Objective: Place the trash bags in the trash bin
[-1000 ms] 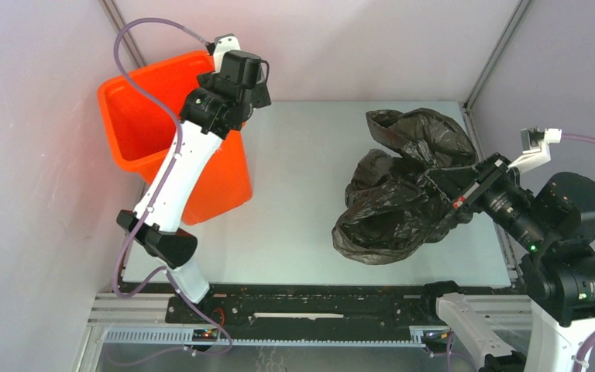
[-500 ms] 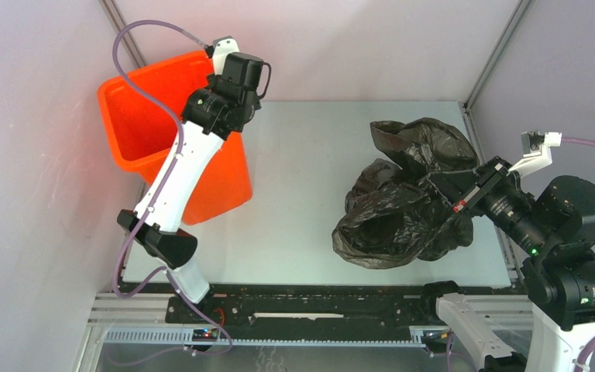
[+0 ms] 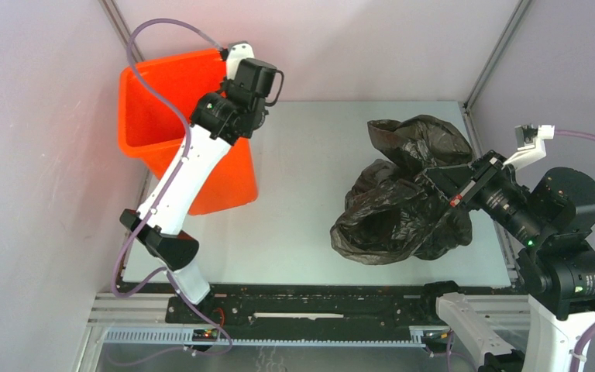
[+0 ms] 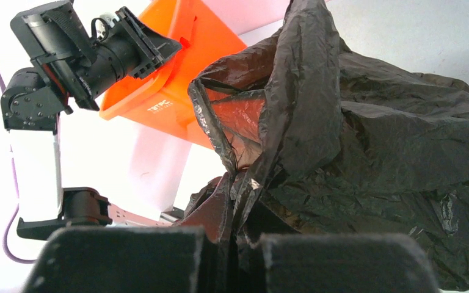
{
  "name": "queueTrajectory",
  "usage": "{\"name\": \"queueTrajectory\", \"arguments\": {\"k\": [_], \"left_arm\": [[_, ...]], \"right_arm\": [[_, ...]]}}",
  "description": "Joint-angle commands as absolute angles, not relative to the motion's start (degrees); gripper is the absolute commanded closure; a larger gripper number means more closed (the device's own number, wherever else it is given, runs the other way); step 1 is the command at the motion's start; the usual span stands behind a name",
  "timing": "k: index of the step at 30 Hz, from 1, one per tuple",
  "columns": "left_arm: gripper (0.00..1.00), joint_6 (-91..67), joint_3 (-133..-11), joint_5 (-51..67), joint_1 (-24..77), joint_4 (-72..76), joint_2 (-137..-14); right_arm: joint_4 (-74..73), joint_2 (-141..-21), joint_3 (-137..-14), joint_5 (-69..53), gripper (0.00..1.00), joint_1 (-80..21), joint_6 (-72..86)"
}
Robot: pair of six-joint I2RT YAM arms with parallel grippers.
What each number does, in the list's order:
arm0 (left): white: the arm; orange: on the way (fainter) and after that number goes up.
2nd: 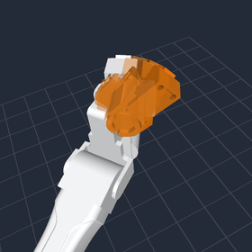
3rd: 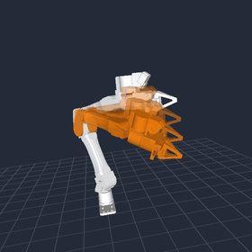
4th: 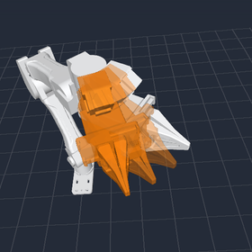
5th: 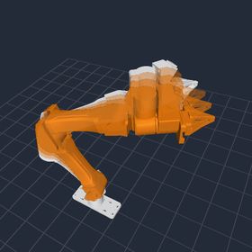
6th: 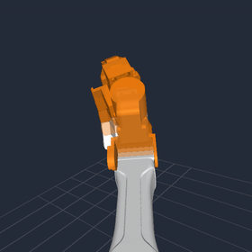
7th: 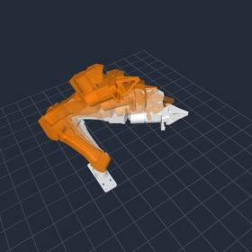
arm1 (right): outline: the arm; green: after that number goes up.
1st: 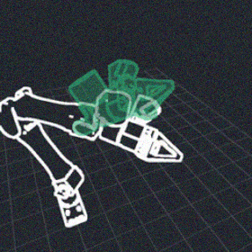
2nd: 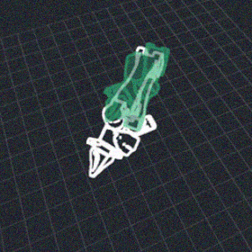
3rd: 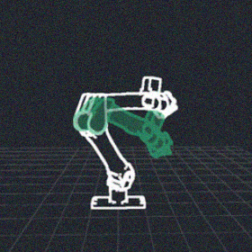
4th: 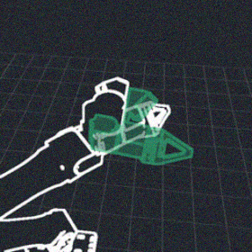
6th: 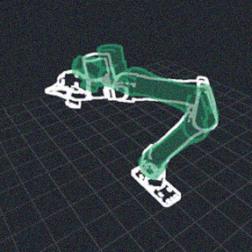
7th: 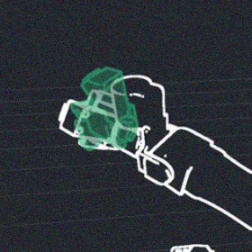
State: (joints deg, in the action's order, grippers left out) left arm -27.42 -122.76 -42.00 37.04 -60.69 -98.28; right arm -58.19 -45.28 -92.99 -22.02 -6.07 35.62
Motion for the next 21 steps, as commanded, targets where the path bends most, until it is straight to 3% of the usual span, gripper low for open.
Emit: {"name": "queueTrajectory", "arguments": {"k": [1,7,15,21], "left_arm": [[0.95,-29.91,-125.08,-38.10,41.69,-61.26,-96.38],[0.97,-29.39,-130.39,-38.81,46.36,-62.96,-97.44],[0.96,-29.31,-128.35,-35.84,53.31,-60.42,-98.45],[0.67,-24.80,-128.34,-33.34,55.05,-58.62,-97.98]], "right_arm": [[-54.93,-46.31,-93.24,-23.95,1.00,-5.37,33.86],[-54.73,-46.12,-92.70,-24.16,1.00,-4.73,33.49],[-54.91,-45.09,-92.63,-23.64,1.00,-3.40,33.47],[-56.17,-44.99,-94.13,-20.75,1.00,-2.92,31.87]]}}
